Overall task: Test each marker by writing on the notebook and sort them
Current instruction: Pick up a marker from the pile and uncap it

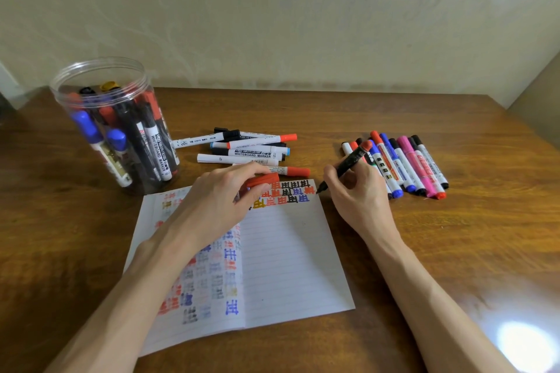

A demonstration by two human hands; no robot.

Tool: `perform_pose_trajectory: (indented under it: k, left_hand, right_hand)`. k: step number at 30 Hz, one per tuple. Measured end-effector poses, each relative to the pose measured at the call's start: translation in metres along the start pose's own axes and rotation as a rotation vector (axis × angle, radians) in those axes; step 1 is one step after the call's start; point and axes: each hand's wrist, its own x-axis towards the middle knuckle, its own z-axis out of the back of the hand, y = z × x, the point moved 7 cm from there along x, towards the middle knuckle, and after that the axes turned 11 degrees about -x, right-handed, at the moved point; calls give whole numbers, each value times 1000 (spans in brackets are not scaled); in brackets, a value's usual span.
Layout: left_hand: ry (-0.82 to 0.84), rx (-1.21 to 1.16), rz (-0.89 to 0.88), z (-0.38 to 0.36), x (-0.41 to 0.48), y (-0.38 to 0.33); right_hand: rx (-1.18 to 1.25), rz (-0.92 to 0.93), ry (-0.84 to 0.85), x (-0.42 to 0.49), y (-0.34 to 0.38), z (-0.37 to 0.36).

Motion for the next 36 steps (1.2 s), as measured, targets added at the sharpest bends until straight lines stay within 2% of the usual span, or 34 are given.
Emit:
perform_pose_trajectory:
  k: [8,10,13,18,29,33,36]
  left_hand:
    - [-3,-19,-3,-1,1,1]
    - [-12,-57,1,0,1,1]
    - [-20,-78,3,0,1,1]
    - [-20,-99,7,-1,1,1]
    - [-36,-149,-26,-1,0,-5]
    - [-47,-167,-9,0,0,-3]
    - [-55,-195,-13,3,0,-2]
  right_hand:
    - [-23,20,35,0,4,-1]
    - [107,0,44,-2,8,2]
    - [398,-43,142,-7,17,-1]
    - [596,-59,256,-13,28,-6]
    - [541,129,332,-20,35,-13]
    - [577,100,408,-19,33,-17]
    - [754,-12,496,-19,32,-25]
